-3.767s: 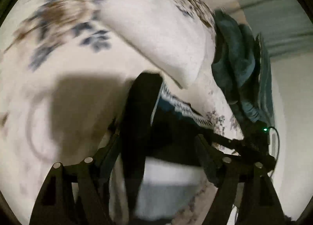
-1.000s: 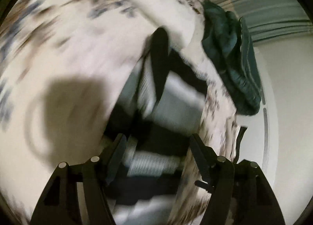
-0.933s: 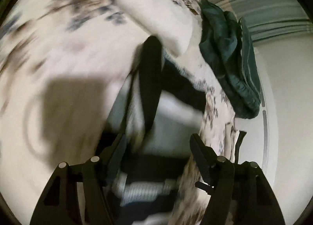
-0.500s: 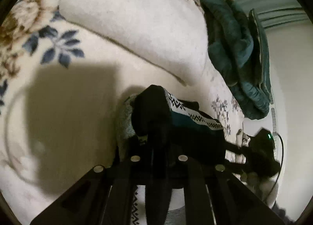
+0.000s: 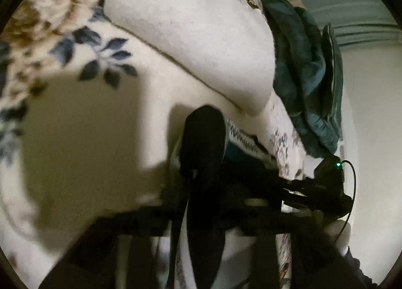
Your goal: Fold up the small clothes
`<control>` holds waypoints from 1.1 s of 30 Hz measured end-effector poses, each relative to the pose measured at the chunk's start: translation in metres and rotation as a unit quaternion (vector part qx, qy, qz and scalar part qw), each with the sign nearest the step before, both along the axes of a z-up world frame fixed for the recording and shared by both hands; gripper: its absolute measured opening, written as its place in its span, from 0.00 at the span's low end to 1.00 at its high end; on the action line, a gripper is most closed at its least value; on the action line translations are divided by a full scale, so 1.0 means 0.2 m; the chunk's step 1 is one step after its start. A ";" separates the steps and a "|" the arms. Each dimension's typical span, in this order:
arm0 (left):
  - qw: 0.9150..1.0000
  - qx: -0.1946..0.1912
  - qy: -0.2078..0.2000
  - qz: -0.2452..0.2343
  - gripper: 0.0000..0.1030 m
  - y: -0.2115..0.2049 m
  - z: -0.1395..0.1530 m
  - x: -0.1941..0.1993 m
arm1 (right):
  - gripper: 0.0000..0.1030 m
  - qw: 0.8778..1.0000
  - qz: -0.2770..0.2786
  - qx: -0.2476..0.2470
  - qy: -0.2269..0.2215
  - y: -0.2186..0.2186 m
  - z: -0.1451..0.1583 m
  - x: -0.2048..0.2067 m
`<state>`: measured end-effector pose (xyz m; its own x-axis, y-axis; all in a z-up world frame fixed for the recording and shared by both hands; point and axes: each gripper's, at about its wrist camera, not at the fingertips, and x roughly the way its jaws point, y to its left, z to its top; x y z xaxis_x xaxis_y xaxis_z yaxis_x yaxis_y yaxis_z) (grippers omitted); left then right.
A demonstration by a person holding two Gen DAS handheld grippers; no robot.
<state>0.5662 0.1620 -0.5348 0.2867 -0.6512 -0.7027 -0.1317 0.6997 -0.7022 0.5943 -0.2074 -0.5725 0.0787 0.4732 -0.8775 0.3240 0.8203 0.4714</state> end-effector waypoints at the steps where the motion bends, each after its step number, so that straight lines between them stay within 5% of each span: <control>1: 1.000 -0.008 -0.009 -0.001 0.59 0.01 0.05 -0.06 | 0.57 1.000 0.006 0.008 0.000 -0.01 0.03 -0.06; 6: 1.000 0.003 -0.012 0.003 0.62 0.06 0.24 -0.34 | 0.60 0.999 0.034 0.038 0.017 -0.07 0.15 -0.45; 13: 0.999 0.049 0.013 0.012 0.67 0.12 0.44 -1.06 | 0.61 0.993 0.073 0.053 0.074 -0.08 0.19 -1.22; 21: 0.988 0.076 0.134 0.023 0.68 0.10 0.15 -1.84 | 0.61 0.981 0.082 0.069 0.161 -0.02 -0.08 -1.98; 24: 0.987 0.067 0.143 0.017 0.68 0.03 0.09 -1.99 | 0.61 0.980 0.083 0.065 0.170 0.01 -0.13 -2.14; 26: 0.987 0.077 0.138 0.008 0.55 -0.03 0.06 -2.07 | 0.61 0.979 0.090 0.057 0.176 0.04 -0.17 -2.23; 27: 0.987 0.088 0.134 -0.002 0.36 -0.07 0.06 -2.09 | 0.61 0.978 0.098 0.046 0.179 0.07 -0.18 -2.27; 28: 0.984 0.111 0.139 -0.018 0.07 -0.12 0.04 -2.11 | 0.57 0.977 0.104 0.041 0.179 0.08 -0.20 -2.30; 29: 0.984 0.115 0.137 -0.020 0.05 -0.13 0.04 -2.13 | 0.48 0.977 0.112 0.030 0.177 0.11 -0.21 -2.33; 30: 0.986 0.113 0.125 -0.015 0.05 -0.14 0.06 -2.14 | 0.07 0.977 0.122 0.017 0.173 0.14 -0.21 -2.35; 33: 0.988 0.112 0.105 0.002 0.05 -0.15 0.11 -2.17 | 0.01 0.978 0.138 -0.025 0.153 0.18 -0.18 -2.38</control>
